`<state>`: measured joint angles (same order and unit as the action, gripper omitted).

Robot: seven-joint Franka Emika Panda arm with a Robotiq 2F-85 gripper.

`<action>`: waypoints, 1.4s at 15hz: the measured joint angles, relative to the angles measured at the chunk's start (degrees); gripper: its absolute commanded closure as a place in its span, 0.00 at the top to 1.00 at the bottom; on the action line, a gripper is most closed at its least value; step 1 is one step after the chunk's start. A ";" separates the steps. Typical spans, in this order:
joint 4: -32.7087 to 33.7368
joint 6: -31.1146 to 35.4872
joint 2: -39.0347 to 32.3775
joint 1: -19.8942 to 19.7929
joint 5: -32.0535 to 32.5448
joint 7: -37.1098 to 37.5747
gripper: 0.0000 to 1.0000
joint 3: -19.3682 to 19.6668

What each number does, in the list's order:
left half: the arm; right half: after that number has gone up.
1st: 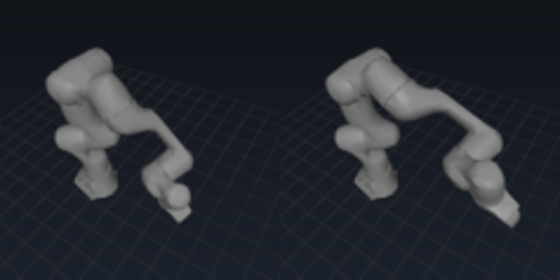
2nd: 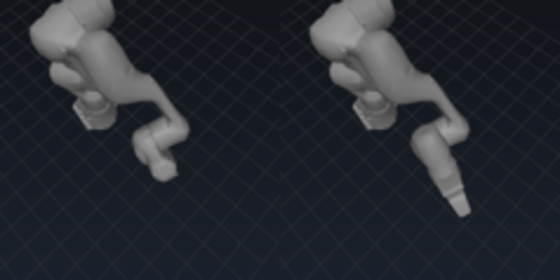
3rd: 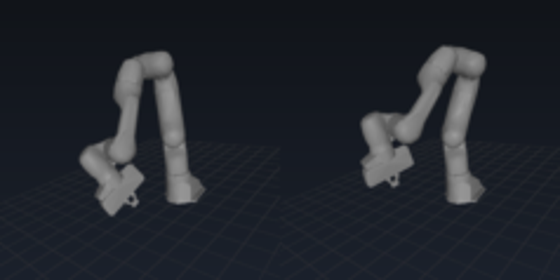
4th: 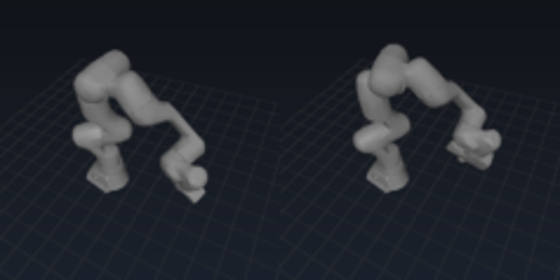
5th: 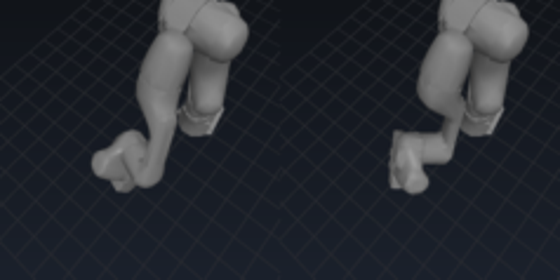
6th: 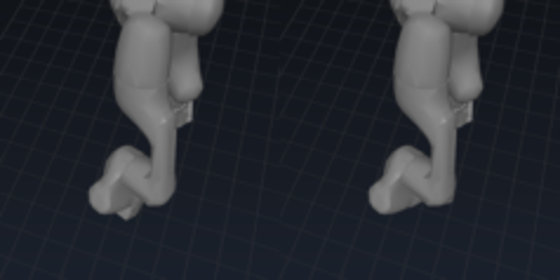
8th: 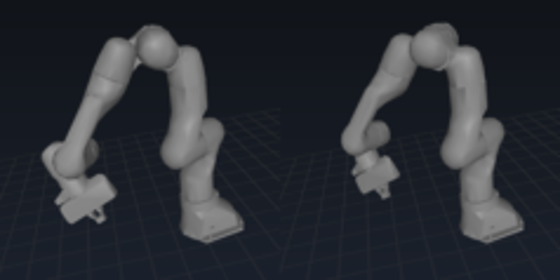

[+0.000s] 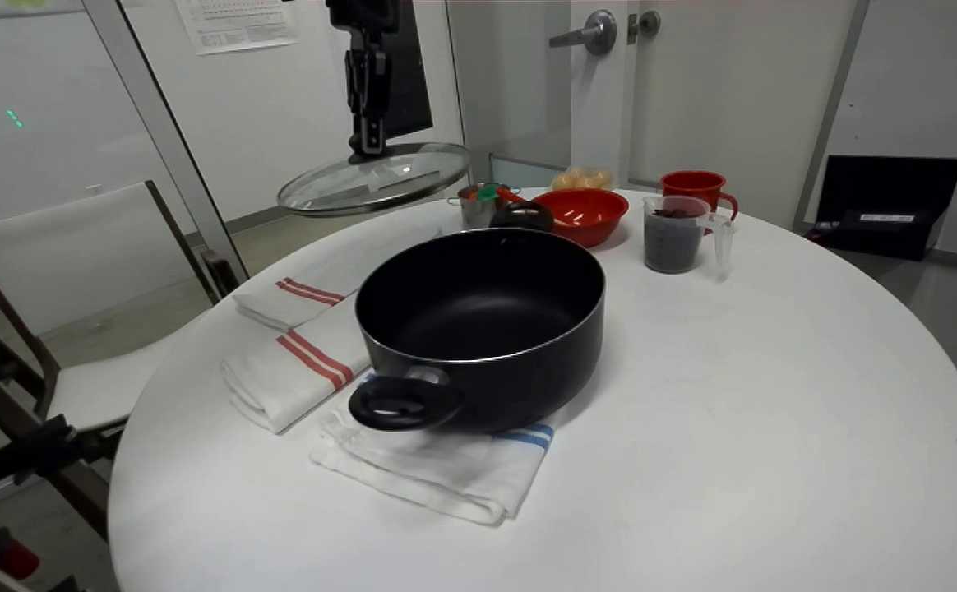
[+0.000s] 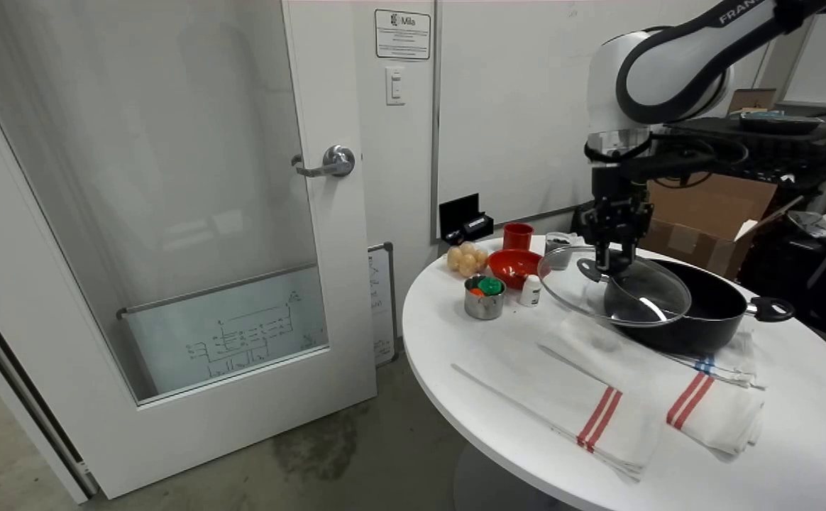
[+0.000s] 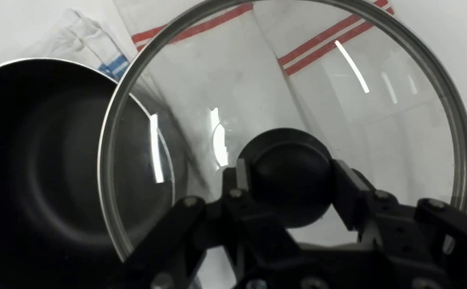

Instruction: Put the lid on the pot

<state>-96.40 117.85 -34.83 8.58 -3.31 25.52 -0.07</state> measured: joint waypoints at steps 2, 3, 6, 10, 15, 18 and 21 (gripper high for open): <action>-1.50 -0.10 1.20 -1.59 -0.04 0.27 0.26 1.22; -2.15 -0.10 1.60 -2.42 -0.09 0.35 0.26 1.79; -3.53 -0.10 1.85 -5.14 -0.97 0.37 0.26 3.29; -4.53 -0.09 1.69 -8.69 -3.17 0.36 0.26 4.76; -4.95 -0.06 0.98 -12.16 -5.76 0.36 0.26 5.97; -4.94 0.11 -0.07 -13.35 -6.74 0.36 0.26 6.30; -4.94 0.51 -1.19 -14.02 -7.42 0.36 0.26 6.56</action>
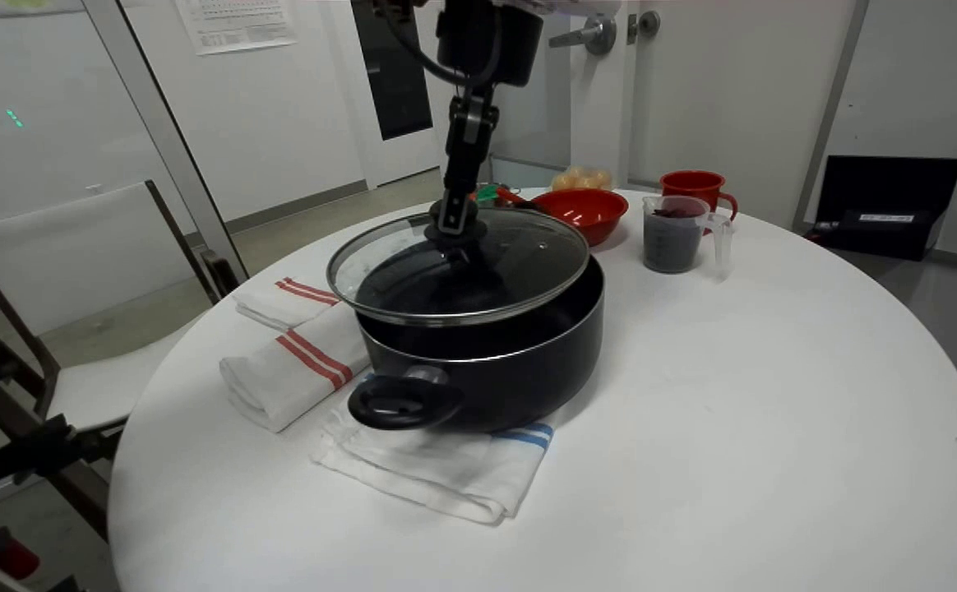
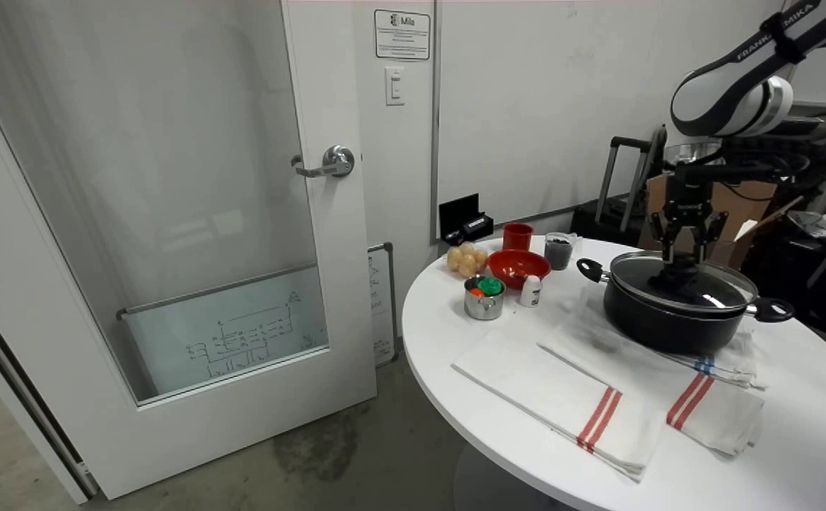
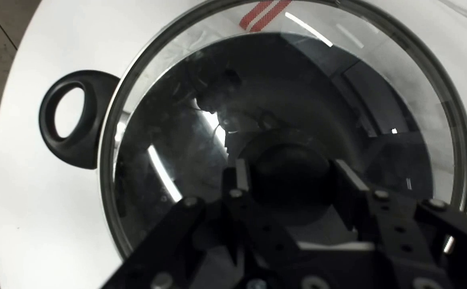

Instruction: Put the lid on the pot

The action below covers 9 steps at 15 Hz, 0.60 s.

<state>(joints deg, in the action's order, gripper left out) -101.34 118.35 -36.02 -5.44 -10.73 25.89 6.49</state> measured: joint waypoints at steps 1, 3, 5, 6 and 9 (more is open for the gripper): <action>0.00 0.22 -0.34 -0.13 -0.19 0.00 0.26 0.08; 0.00 0.71 -0.84 -0.30 -0.49 0.00 0.26 0.25; 0.00 1.09 -1.14 -0.39 -0.70 0.00 0.26 0.39; 0.01 1.29 -1.26 -0.40 -0.80 0.00 0.26 0.47; 0.02 1.70 -1.50 -0.44 -0.97 0.00 0.26 0.61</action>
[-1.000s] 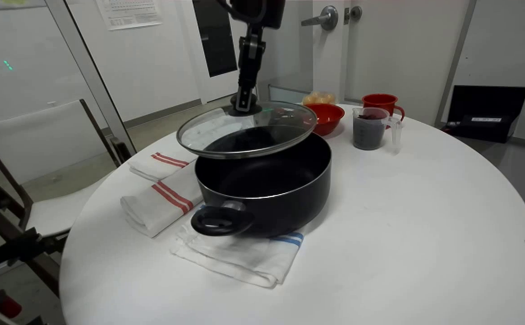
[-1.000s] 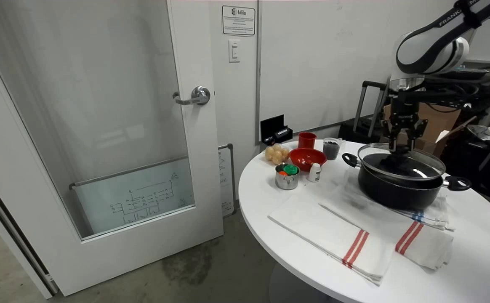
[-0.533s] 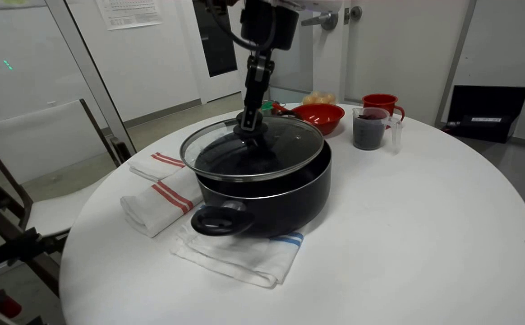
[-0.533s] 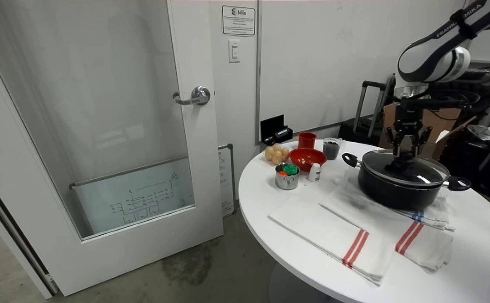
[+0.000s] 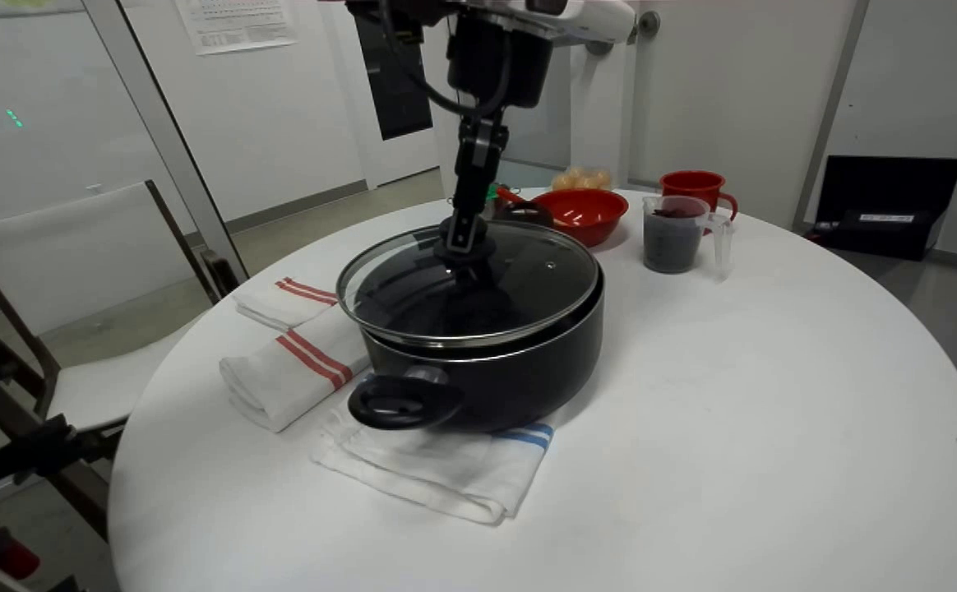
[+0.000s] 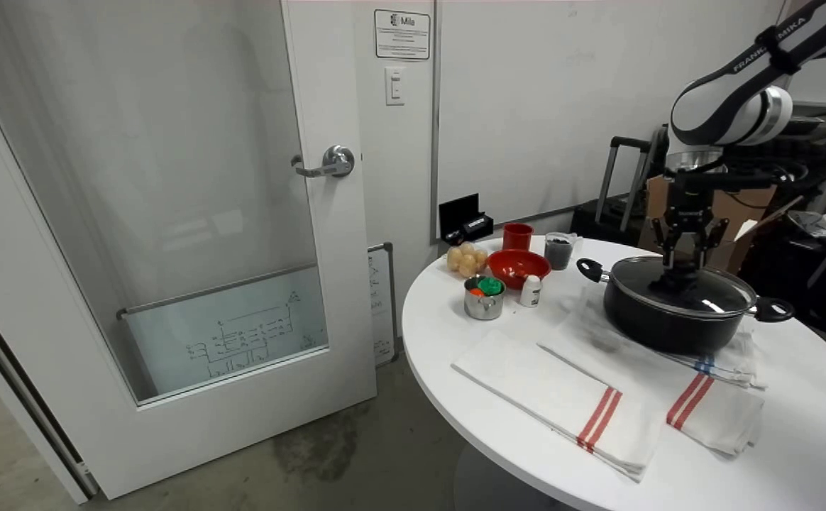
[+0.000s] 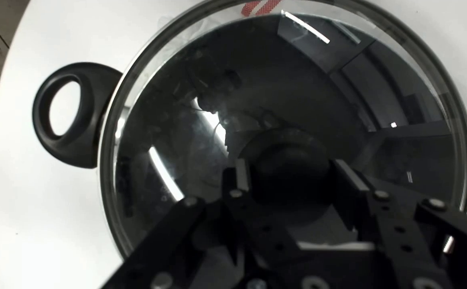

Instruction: Put the lid on the pot

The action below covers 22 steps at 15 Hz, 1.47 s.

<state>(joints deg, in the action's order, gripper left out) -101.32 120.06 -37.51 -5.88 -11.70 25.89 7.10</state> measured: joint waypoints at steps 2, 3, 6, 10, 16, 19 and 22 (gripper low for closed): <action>0.00 0.05 -0.07 -0.05 -0.03 0.00 0.26 0.08; 0.00 0.08 -0.11 -0.07 -0.04 0.00 0.26 0.12; 0.00 0.12 -0.20 -0.21 -0.05 0.00 0.26 0.22; 0.05 0.17 -0.40 -0.47 -0.08 0.00 0.26 0.28; 0.37 0.17 -0.91 -0.51 -0.08 0.00 0.26 0.28; 0.88 0.17 -1.25 -0.48 -0.08 0.00 0.26 0.23; 1.20 0.15 -1.39 -0.46 -0.08 0.00 0.26 0.22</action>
